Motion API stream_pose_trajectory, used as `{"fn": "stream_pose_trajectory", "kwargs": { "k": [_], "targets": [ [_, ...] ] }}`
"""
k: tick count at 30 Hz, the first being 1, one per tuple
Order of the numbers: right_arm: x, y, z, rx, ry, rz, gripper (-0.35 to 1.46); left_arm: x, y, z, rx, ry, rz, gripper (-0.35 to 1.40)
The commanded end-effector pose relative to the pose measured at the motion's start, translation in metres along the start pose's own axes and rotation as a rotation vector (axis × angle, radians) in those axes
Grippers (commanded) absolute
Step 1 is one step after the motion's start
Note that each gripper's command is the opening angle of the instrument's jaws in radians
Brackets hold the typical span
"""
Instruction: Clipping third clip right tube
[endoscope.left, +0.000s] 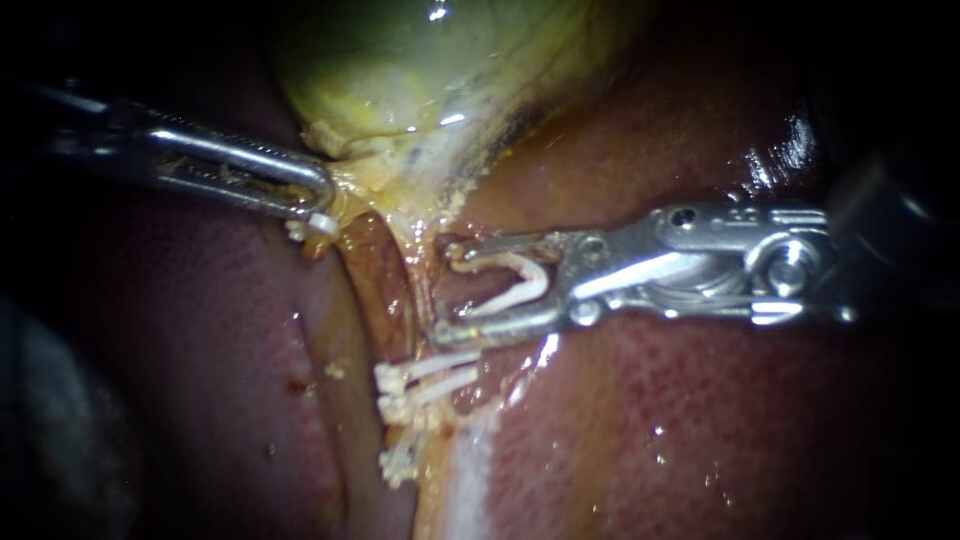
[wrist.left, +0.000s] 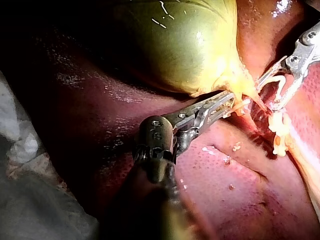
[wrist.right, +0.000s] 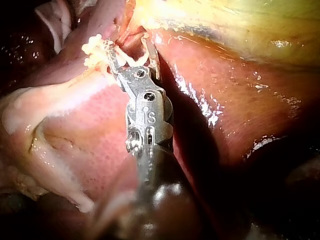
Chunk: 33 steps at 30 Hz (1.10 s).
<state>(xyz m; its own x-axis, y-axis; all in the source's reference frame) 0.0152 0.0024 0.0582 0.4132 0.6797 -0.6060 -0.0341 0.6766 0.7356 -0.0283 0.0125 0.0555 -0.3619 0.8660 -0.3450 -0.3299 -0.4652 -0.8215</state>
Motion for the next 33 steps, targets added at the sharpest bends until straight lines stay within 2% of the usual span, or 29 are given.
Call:
{"fn": "stream_pose_trajectory", "kwargs": {
  "k": [1,6,10,14,18,25,30,33],
  "targets": [
    [0.0000,0.0002,0.0004,0.002,0.014,0.017,0.45,0.0000,0.0000,0.0000,0.000,0.000,0.000,-0.35],
    [0.0000,0.0007,0.0020,0.033,0.084,0.108,0.45,-0.0001,0.0000,0.0002,-0.001,-0.001,0.000,-0.35],
    [0.0005,0.0007,0.0027,0.079,0.165,0.172,0.45,-0.0001,0.0000,0.0002,-0.001,-0.001,0.000,-0.35],
    [0.0013,0.0004,0.0029,0.119,0.222,0.232,0.45,-0.0002,0.0000,0.0002,-0.001,-0.001,0.001,-0.35],
    [0.0029,-0.0002,0.0024,0.144,0.263,0.249,0.45,-0.0002,0.0000,0.0003,-0.003,-0.002,0.001,-0.35],
    [0.0051,-0.0011,0.0016,0.158,0.284,0.264,0.42,-0.0003,0.0000,0.0004,-0.002,-0.002,0.001,-0.35],
    [0.0054,-0.0010,0.0013,0.161,0.284,0.285,0.35,-0.0003,0.0000,0.0004,-0.002,-0.002,0.001,-0.35],
    [0.0053,-0.0010,0.0010,0.164,0.282,0.320,0.25,-0.0003,-0.0001,0.0004,-0.002,-0.002,0.001,-0.35]
  ]
}}
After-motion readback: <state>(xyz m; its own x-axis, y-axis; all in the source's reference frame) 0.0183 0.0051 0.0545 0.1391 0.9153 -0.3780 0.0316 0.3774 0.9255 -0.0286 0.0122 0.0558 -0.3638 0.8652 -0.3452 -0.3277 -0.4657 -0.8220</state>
